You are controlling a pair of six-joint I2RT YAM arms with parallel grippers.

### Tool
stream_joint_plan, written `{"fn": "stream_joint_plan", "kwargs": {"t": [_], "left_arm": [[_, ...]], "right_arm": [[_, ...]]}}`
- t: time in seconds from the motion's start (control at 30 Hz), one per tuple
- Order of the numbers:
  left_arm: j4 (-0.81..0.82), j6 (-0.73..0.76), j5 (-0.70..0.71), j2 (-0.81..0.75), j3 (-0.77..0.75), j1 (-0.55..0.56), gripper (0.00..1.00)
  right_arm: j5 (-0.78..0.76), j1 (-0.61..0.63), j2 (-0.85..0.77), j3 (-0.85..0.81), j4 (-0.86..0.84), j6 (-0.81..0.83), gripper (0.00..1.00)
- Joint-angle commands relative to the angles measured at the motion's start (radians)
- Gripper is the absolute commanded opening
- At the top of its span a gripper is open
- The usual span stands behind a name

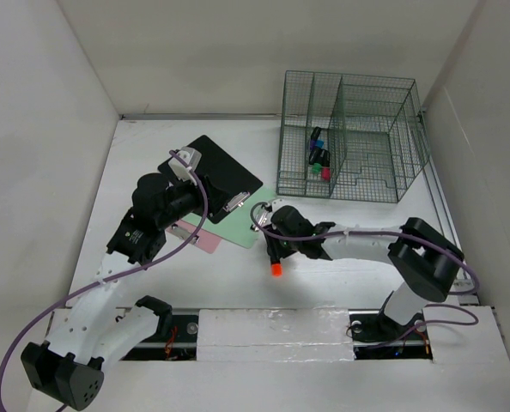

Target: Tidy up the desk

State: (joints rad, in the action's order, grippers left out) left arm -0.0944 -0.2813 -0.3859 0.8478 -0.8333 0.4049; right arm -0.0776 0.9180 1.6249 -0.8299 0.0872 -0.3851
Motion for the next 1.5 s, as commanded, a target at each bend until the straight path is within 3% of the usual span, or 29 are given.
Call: {"fn": "stream_joint_plan", "kwargs": {"t": [0.0,0.1,0.13,0.23,0.5,0.7,0.8,1.0,1.07,1.17,1.47], "left_arm": [[0.047,0.004,-0.01,-0.019,-0.03,0.003,0.31],[0.045,0.005,-0.011,-0.018,-0.029,0.003,0.31],[0.045,0.005,-0.013,-0.021,-0.029,0.003,0.31],[0.047,0.005,-0.008,-0.021,-0.03,0.003,0.31],[0.047,0.002,-0.016,-0.023,-0.03,0.003,0.31],[0.047,0.002,-0.011,-0.03,-0.026,0.003,0.31],[0.047,0.002,-0.011,-0.041,-0.027,0.003,0.31],[0.045,0.004,-0.01,-0.046,-0.027,0.003,0.31],[0.042,0.005,-0.001,-0.046,-0.029,0.003,0.31],[0.041,0.004,-0.004,-0.038,-0.032,0.003,0.31],[0.045,0.004,-0.01,-0.027,-0.033,0.003,0.31]], "right_arm": [[-0.004,0.009,0.036,0.006,-0.038,-0.053,0.43],[-0.004,0.009,0.064,0.018,-0.03,-0.064,0.3],[-0.005,0.009,0.064,0.024,-0.026,-0.067,0.18],[-0.027,0.009,0.0,0.023,-0.004,-0.055,0.09],[-0.273,-0.013,-0.237,-0.216,0.102,0.116,0.07],[-0.298,-0.223,-0.159,-0.434,0.048,0.273,0.04],[-0.359,-0.359,-0.035,-0.646,0.039,0.372,0.09],[-0.292,-0.475,0.098,-0.866,0.114,0.428,0.07],[-0.251,-0.475,0.089,-0.859,0.12,0.423,0.07],[-0.133,-0.446,0.015,-0.703,0.023,0.399,0.07],[-0.105,-0.363,-0.103,-0.511,0.016,0.348,0.08]]}}
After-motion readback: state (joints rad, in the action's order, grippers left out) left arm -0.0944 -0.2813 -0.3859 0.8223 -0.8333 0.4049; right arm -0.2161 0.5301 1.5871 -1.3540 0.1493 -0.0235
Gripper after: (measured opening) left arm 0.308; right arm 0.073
